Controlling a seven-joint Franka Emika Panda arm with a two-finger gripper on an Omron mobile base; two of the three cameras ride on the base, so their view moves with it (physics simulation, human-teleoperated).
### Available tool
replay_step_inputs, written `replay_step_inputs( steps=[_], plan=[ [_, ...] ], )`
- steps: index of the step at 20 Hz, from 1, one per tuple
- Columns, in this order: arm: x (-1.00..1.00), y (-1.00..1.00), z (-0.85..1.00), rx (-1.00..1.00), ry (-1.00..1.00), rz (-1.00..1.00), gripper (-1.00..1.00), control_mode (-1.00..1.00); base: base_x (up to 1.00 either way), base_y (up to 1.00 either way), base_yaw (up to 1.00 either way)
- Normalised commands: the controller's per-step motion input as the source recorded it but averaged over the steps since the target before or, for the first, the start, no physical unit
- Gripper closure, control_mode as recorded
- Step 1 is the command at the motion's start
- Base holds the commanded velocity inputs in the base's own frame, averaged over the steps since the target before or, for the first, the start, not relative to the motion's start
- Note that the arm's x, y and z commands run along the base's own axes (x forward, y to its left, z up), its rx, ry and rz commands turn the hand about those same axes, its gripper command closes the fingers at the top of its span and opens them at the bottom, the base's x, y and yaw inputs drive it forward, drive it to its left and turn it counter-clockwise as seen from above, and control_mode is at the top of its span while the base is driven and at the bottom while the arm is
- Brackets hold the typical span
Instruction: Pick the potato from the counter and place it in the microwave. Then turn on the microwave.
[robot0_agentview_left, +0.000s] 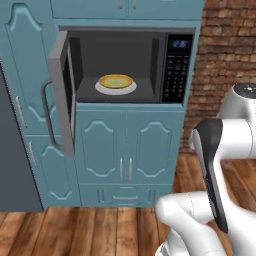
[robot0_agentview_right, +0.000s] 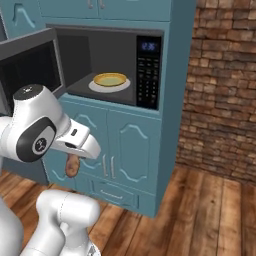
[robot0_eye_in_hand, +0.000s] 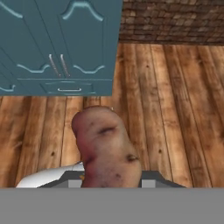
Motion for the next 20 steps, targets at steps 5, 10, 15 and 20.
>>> replay_step_inputs(
  steps=[5, 10, 15, 20],
  plan=[
    [0.00, 0.00, 0.00, 0.00, 0.00, 0.00, 1.00, 1.00, 0.42, -0.01, 0.00],
    [0.00, 0.00, 0.00, 0.00, 0.00, 0.00, 1.00, 1.00, 0.40, -0.01, 0.00],
    [0.00, 0.00, 0.00, 0.00, 0.00, 0.00, 1.00, 1.00, 0.35, 0.13, -0.01],
    [0.00, 0.00, 0.00, 0.00, 0.00, 0.00, 1.00, 1.00, 0.34, 0.24, -0.07]
  ],
)
